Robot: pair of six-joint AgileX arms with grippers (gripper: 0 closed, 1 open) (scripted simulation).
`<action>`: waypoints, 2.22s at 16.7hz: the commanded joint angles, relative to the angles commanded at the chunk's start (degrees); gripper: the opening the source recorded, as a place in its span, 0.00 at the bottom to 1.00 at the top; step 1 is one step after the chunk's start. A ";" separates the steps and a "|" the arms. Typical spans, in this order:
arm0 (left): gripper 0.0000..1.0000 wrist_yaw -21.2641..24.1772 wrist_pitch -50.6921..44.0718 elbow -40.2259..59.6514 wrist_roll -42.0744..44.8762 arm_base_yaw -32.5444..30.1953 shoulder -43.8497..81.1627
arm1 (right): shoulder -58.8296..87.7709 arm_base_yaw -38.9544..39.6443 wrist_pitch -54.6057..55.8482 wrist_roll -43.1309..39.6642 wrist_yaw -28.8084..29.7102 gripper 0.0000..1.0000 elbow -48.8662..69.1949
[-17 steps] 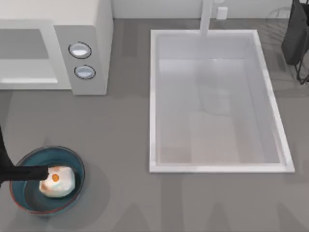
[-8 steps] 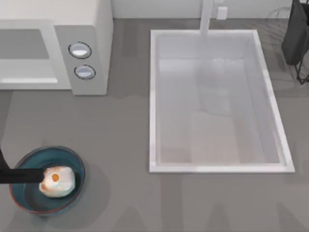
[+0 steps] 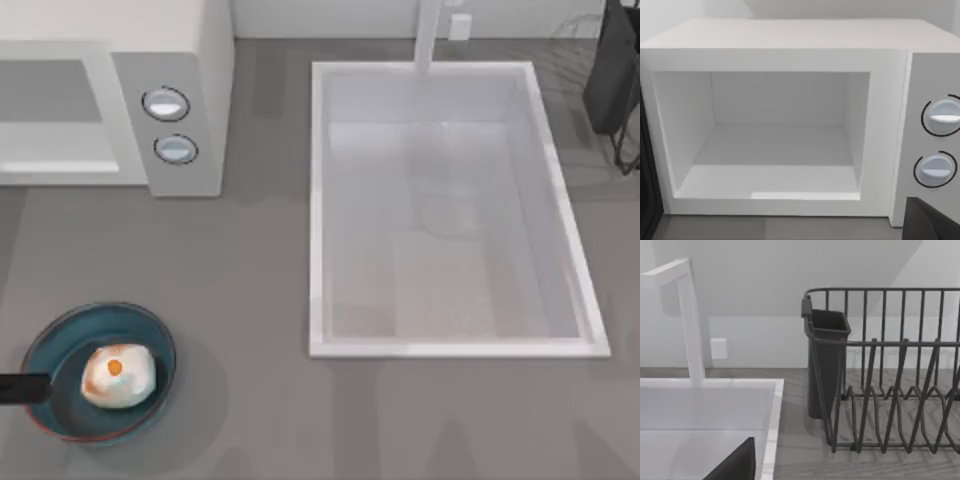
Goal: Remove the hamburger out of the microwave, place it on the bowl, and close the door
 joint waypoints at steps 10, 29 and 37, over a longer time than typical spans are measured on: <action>0.00 8.18 -2.84 8.76 7.53 9.04 8.96 | 0.00 0.00 0.00 0.00 0.00 1.00 0.00; 0.00 54.43 -28.23 71.15 51.11 74.93 104.58 | 0.00 0.00 0.00 0.00 0.00 1.00 0.00; 0.00 55.49 -29.67 72.92 52.37 76.70 107.03 | 0.00 0.00 0.00 0.00 0.00 1.00 0.00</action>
